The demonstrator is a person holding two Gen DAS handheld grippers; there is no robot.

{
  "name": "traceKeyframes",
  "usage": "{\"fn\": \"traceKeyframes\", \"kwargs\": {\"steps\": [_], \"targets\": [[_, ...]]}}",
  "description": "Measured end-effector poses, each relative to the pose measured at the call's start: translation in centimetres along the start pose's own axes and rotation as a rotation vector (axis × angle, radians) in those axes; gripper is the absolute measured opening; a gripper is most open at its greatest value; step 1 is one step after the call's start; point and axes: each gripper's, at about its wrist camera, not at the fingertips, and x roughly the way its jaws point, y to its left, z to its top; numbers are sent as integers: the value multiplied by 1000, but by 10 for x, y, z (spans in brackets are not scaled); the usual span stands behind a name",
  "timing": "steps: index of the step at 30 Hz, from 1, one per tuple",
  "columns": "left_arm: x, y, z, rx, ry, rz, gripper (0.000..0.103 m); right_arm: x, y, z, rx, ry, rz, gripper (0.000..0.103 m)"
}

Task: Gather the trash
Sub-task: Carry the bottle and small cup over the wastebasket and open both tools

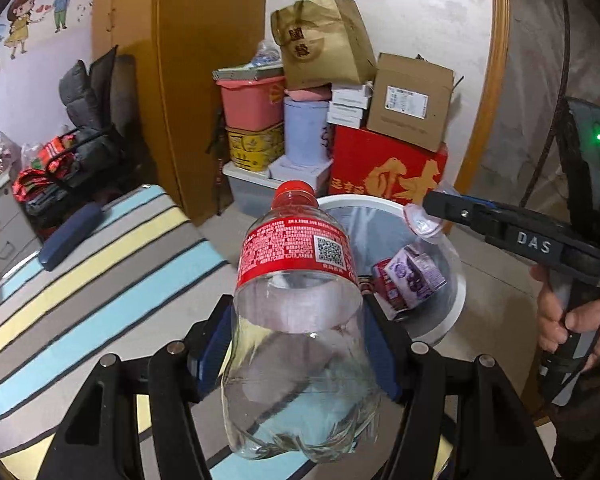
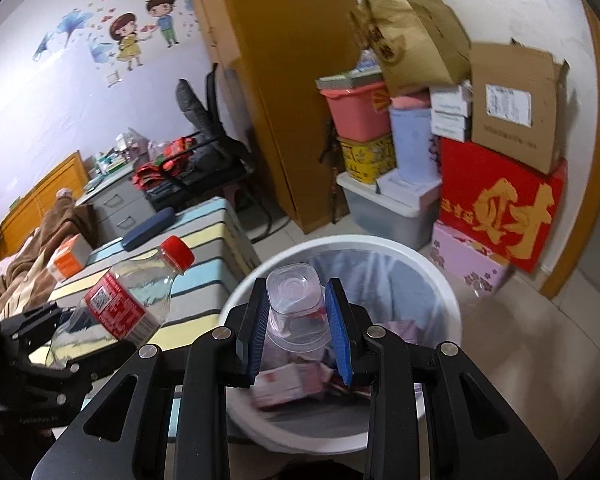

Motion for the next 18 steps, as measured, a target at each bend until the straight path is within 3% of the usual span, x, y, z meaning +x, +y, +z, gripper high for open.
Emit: {"fn": "traceKeyframes", "kwargs": {"steps": [18], "targets": [[70,-50,18,29,92,-67,65,34,-51,-6,29,129,-53,31]]}}
